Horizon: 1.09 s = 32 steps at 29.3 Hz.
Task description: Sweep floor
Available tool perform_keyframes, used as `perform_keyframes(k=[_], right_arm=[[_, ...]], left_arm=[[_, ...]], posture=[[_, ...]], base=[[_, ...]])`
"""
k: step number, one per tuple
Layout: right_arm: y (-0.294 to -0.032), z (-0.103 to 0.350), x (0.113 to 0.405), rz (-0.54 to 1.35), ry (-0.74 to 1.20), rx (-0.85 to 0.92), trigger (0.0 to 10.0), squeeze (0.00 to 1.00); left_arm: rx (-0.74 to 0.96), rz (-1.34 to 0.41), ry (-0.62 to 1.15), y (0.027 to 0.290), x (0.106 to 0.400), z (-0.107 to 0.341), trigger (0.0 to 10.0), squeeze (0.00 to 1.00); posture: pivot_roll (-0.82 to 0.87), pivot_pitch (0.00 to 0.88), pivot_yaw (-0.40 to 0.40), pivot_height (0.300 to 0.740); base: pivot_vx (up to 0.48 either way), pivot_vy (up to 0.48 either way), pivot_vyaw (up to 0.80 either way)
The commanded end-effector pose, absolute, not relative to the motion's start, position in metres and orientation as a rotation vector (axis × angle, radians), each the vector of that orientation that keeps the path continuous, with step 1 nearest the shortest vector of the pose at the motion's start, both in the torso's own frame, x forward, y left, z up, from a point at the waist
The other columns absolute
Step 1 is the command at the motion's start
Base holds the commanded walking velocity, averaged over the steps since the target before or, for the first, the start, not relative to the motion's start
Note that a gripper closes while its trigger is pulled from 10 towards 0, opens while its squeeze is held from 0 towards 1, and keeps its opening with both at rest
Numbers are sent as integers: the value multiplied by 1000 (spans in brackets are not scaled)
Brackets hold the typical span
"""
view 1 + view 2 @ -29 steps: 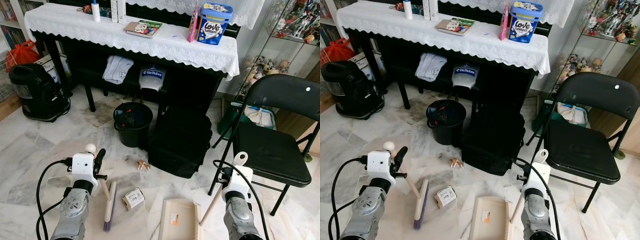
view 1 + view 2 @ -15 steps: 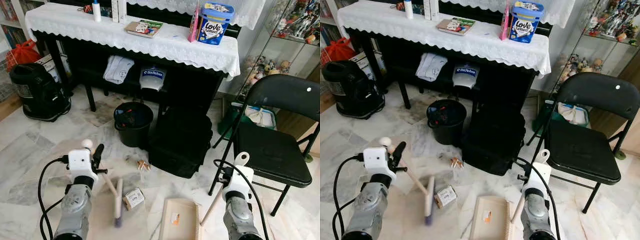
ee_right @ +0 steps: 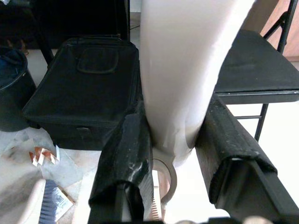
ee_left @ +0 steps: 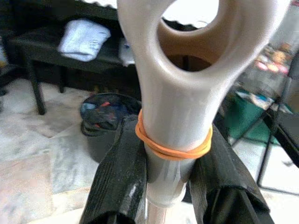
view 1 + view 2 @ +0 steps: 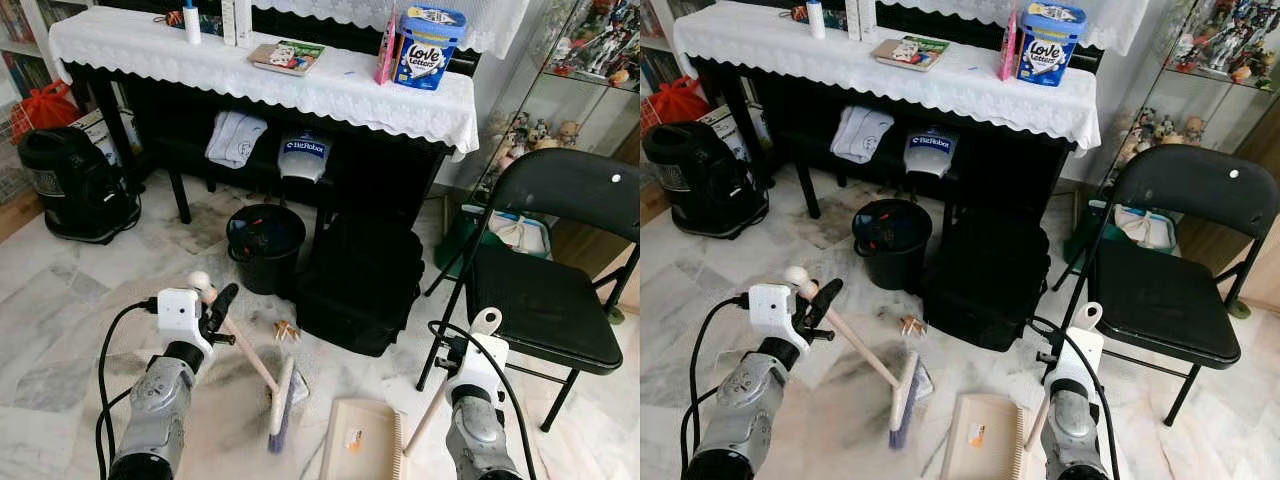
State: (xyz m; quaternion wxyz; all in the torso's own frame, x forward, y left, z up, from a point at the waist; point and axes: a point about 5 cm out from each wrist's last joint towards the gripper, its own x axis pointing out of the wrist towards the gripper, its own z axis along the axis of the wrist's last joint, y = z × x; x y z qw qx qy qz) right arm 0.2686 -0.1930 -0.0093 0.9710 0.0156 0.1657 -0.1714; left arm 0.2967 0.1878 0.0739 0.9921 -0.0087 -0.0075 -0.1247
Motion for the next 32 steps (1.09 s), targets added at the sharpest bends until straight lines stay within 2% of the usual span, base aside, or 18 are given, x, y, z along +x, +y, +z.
perform_keyframes(k=[1, 6, 11, 20, 24, 32], right_arm=[[-198, -3, 272, -354, 295, 8, 10000, 0], [-197, -3, 273, -354, 301, 4, 10000, 0], [-195, -3, 274, -353, 298, 5, 10000, 0], [-196, -2, 274, -358, 292, 7, 10000, 0], [-196, -2, 274, -361, 292, 6, 10000, 0], [-196, 0, 275, -359, 281, 5, 10000, 0]], left_arm=[[-8, -313, -21, 182, 297, 79, 10000, 0], [12, -422, -21, 177, 296, 88, 10000, 0], [-41, -280, -169, 188, 307, 117, 10000, 0], [-15, -234, -281, 181, 313, 138, 10000, 0], [62, -248, -277, 174, 315, 135, 10000, 0], [83, -158, -247, 174, 320, 120, 10000, 0]], posture=[[-12, 0, -113, 740], [-5, 0, -112, 740], [-5, 0, -112, 740], [-13, 0, -108, 740], [-15, 0, -109, 740], [-19, 0, -111, 740]], base=[[0, 0, 0], [0, 0, 0], [0, 0, 0], [0, 0, 0], [0, 0, 0], [0, 0, 0]])
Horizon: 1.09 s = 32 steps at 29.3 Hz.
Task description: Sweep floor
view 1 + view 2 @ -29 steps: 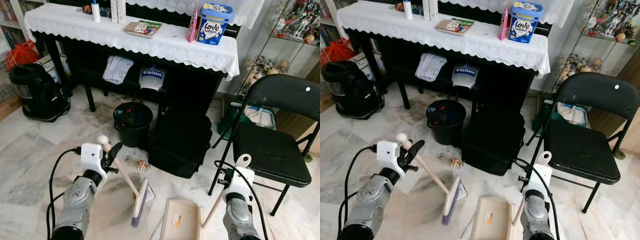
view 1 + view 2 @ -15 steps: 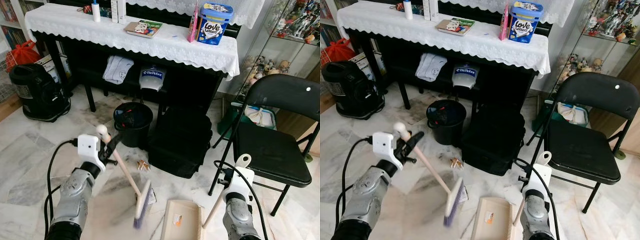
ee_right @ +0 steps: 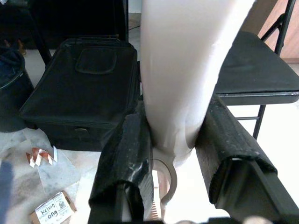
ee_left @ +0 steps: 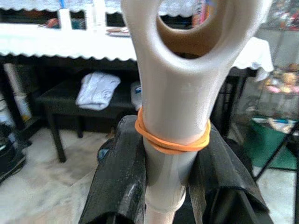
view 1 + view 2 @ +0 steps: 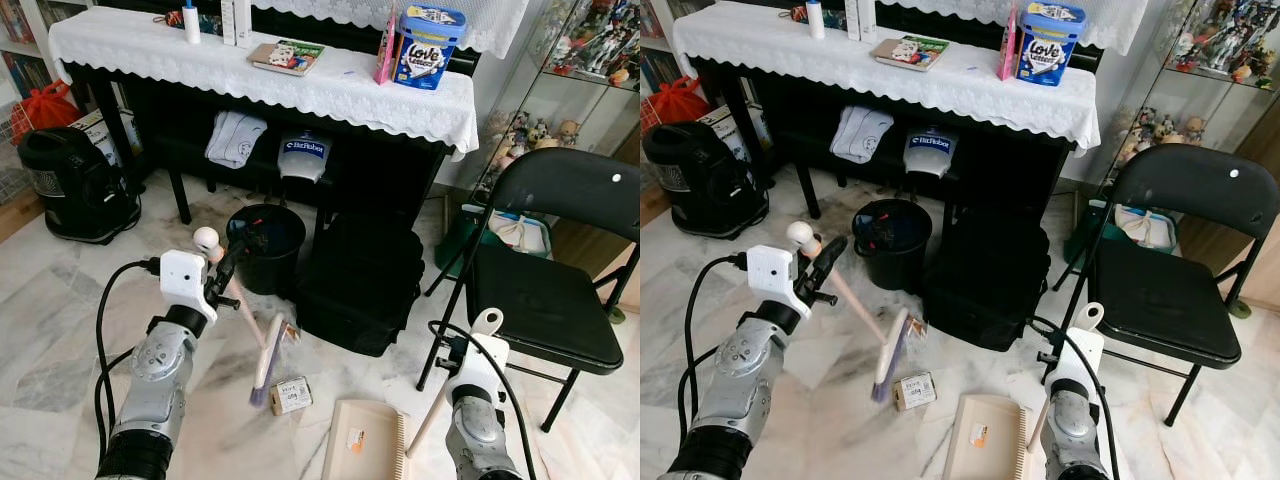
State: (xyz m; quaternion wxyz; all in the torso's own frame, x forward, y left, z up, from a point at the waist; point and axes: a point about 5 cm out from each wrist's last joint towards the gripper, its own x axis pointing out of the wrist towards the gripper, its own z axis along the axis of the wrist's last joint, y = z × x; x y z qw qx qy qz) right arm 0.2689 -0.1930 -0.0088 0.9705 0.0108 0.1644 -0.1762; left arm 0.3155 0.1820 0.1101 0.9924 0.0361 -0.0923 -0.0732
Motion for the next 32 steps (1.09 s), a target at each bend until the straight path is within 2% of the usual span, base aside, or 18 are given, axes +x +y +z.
perform_keyframes(k=[1, 16, 32], right_arm=[[-196, 0, 275, -359, 280, 5, 10000, 0], [-196, 2, 276, -363, 269, 9, 10000, 0], [-197, 2, 276, -368, 264, 13, 10000, 0]], left_arm=[[86, -158, -246, 173, 320, 120, 10000, 0], [60, -138, -179, 173, 317, 101, 10000, 0], [-27, -326, -90, 155, 317, 86, 10000, 0]], posture=[[-27, 0, -110, 740], [-37, 0, -110, 740], [-37, 0, -106, 740]], base=[[0, 0, 0], [0, 0, 0], [0, 0, 0]])
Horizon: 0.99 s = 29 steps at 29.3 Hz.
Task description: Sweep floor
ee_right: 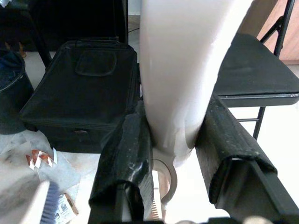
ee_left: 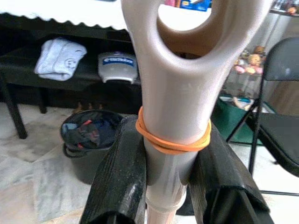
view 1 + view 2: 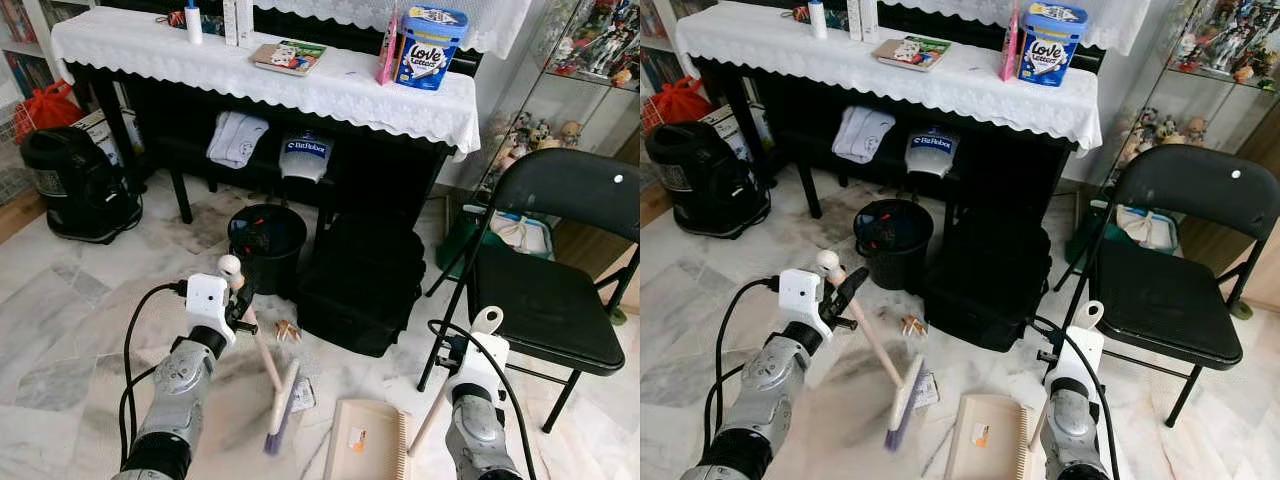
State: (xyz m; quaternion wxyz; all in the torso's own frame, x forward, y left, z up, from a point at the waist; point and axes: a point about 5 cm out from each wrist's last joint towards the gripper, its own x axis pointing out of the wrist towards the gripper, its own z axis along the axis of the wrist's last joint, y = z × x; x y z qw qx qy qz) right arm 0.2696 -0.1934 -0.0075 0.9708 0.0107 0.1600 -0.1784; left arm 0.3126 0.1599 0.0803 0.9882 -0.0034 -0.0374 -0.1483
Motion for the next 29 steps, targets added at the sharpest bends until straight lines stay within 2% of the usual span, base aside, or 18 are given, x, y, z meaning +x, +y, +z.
perform_keyframes(k=[1, 7, 10, 16, 29], right_arm=[[-197, 2, 276, -368, 264, 13, 10000, 0], [-197, 2, 276, -368, 265, 13, 10000, 0], [-196, 2, 276, -367, 266, 13, 10000, 0], [-196, 1, 276, -364, 267, 13, 10000, 0], [-197, 1, 276, -362, 271, 13, 10000, 0]], left_arm=[[-27, -326, -90, 155, 317, 86, 10000, 0], [-33, -393, -70, 155, 315, 85, 10000, 0], [-87, -270, -174, 169, 322, 104, 10000, 0], [-40, -253, -227, 169, 322, 113, 10000, 0], [126, -278, -204, 162, 321, 103, 10000, 0]], posture=[[-37, 0, -106, 740], [-34, 0, -106, 740], [-33, 0, -107, 740], [-31, 0, -108, 740], [-41, 0, -110, 740]], base=[[0, 0, 0], [0, 0, 0], [0, 0, 0], [0, 0, 0], [0, 0, 0]])
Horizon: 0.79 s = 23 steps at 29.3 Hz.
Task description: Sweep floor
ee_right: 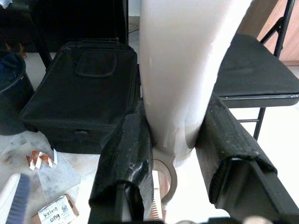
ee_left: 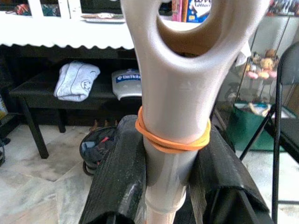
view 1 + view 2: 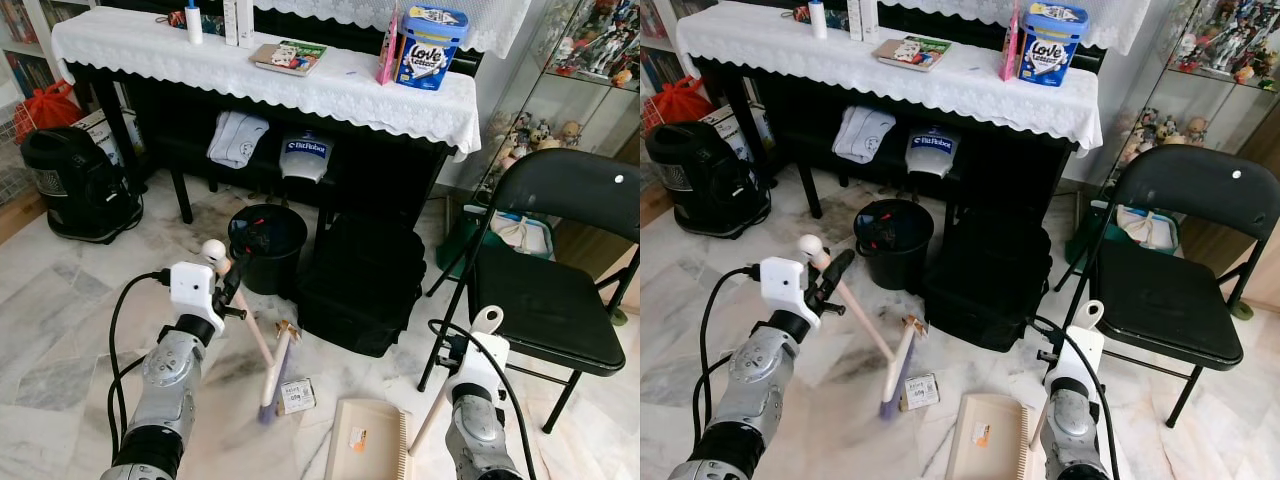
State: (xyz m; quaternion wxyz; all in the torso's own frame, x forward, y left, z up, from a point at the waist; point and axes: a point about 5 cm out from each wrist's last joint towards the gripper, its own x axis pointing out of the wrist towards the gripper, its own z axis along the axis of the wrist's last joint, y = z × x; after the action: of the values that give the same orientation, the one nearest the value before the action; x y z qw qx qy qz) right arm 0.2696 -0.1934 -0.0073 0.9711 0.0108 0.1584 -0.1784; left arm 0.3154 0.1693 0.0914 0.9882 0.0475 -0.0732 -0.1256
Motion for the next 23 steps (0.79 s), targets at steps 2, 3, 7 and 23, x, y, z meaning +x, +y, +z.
perform_keyframes(k=[2, 3, 7, 23], right_arm=[[-197, 1, 276, -363, 271, 12, 10000, 0], [-197, 1, 276, -363, 271, 12, 10000, 0], [-197, 1, 276, -361, 272, 12, 10000, 0], [-197, 1, 276, -363, 275, 13, 10000, 0]], left_arm=[[145, -278, -195, 161, 322, 101, 10000, 0], [147, -278, -192, 161, 322, 100, 10000, 0], [145, -278, -177, 158, 321, 95, 10000, 0], [153, -429, -67, 151, 314, 76, 10000, 0]], posture=[[-42, 0, -111, 740], [-42, 0, -111, 740], [-44, 0, -110, 740], [-44, 0, -107, 740]], base=[[0, 0, 0], [0, 0, 0], [0, 0, 0], [0, 0, 0]])
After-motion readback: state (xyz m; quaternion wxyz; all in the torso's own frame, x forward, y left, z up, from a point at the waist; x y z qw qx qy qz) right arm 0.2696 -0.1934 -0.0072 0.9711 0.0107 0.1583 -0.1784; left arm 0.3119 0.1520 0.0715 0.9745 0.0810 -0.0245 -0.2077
